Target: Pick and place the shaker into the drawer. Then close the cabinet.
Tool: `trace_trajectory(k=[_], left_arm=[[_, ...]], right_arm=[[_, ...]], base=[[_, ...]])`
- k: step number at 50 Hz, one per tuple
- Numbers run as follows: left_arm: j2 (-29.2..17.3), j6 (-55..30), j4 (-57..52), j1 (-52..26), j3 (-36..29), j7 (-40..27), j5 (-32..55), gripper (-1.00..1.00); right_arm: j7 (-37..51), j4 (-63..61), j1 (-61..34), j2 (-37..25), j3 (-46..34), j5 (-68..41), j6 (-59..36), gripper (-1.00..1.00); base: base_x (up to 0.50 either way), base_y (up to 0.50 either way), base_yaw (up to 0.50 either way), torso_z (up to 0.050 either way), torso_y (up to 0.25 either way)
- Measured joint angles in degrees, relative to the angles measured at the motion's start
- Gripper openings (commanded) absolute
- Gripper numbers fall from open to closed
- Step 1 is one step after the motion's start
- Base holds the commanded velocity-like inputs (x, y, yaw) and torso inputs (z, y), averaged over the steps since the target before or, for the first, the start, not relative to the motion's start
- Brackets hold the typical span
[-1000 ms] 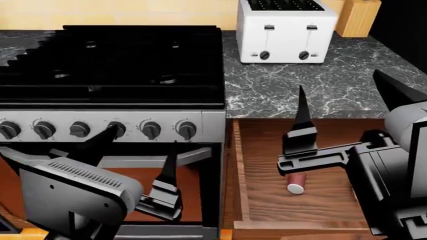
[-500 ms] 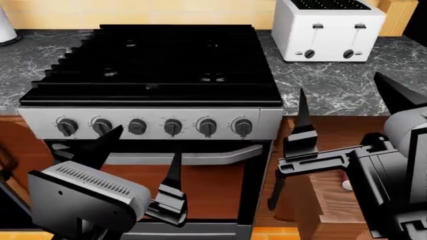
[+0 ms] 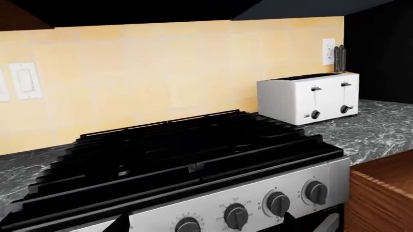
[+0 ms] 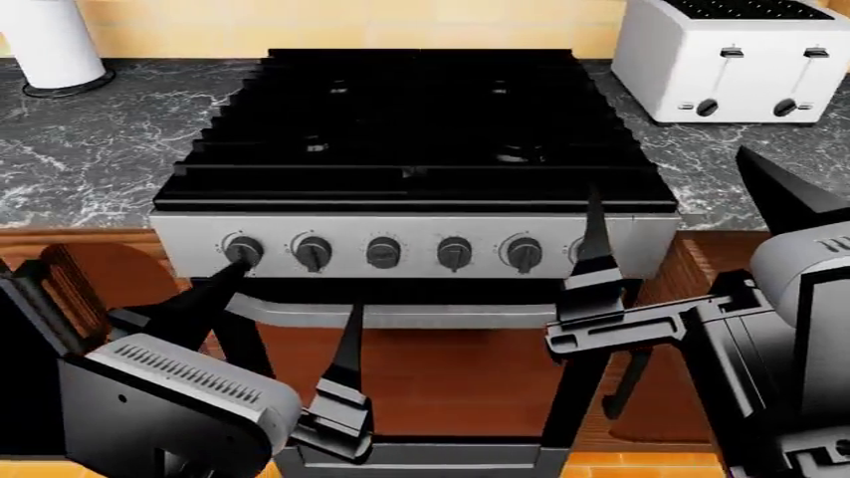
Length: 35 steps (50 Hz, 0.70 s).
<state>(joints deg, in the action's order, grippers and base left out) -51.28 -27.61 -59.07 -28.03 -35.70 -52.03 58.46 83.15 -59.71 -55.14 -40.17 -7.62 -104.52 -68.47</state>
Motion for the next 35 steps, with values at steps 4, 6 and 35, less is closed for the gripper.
trace_trajectory(k=[4, 6, 35], left_arm=[[-0.2, 0.5, 0.1, 0.1, -0.4, 0.1, -0.4, 1.0], [-0.2, 0.7, 0.2, 0.2, -0.7, 0.1, -0.5, 1.0], [-1.0, 2.4, 0.9, 0.3, -2.8, 0.0, -1.7, 1.0]], right_arm=[[0.4, 0.1, 0.0, 0.6, 0.6, -0.6, -1.0, 1.0], [0.6, 0.1, 0.0, 0.8, 0.9, -0.8, -1.4, 1.0], [1.9, 0.6, 0.2, 2.7, 3.2, -2.8, -4.6, 1.0]], base=[[0.0, 0.5, 0.0, 0.0, 0.0], [0.0, 0.5, 0.0, 0.0, 0.0], [0.0, 0.5, 0.0, 0.0, 0.0]])
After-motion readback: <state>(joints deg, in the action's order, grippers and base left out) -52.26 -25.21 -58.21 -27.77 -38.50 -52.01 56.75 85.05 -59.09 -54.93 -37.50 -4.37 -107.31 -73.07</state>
